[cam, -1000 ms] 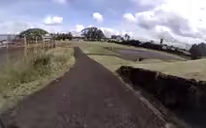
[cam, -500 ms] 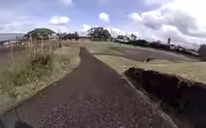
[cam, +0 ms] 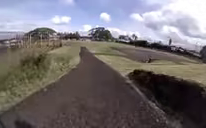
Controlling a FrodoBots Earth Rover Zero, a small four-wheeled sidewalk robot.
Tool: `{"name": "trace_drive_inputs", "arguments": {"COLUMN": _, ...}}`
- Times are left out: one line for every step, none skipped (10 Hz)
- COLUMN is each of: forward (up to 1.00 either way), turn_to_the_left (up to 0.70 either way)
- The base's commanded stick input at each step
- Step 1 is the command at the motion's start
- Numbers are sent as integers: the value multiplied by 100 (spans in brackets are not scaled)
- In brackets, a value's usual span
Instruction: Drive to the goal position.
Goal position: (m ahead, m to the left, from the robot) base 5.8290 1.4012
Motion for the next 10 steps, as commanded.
{"name": "trace_drive_inputs", "arguments": {"forward": 85, "turn_to_the_left": 0}}
{"name": "trace_drive_inputs", "arguments": {"forward": 85, "turn_to_the_left": 0}}
{"name": "trace_drive_inputs", "arguments": {"forward": 85, "turn_to_the_left": 0}}
{"name": "trace_drive_inputs", "arguments": {"forward": 85, "turn_to_the_left": 0}}
{"name": "trace_drive_inputs", "arguments": {"forward": 85, "turn_to_the_left": 0}}
{"name": "trace_drive_inputs", "arguments": {"forward": 85, "turn_to_the_left": 0}}
{"name": "trace_drive_inputs", "arguments": {"forward": 85, "turn_to_the_left": 0}}
{"name": "trace_drive_inputs", "arguments": {"forward": 85, "turn_to_the_left": 0}}
{"name": "trace_drive_inputs", "arguments": {"forward": 85, "turn_to_the_left": 0}}
{"name": "trace_drive_inputs", "arguments": {"forward": 85, "turn_to_the_left": 0}}
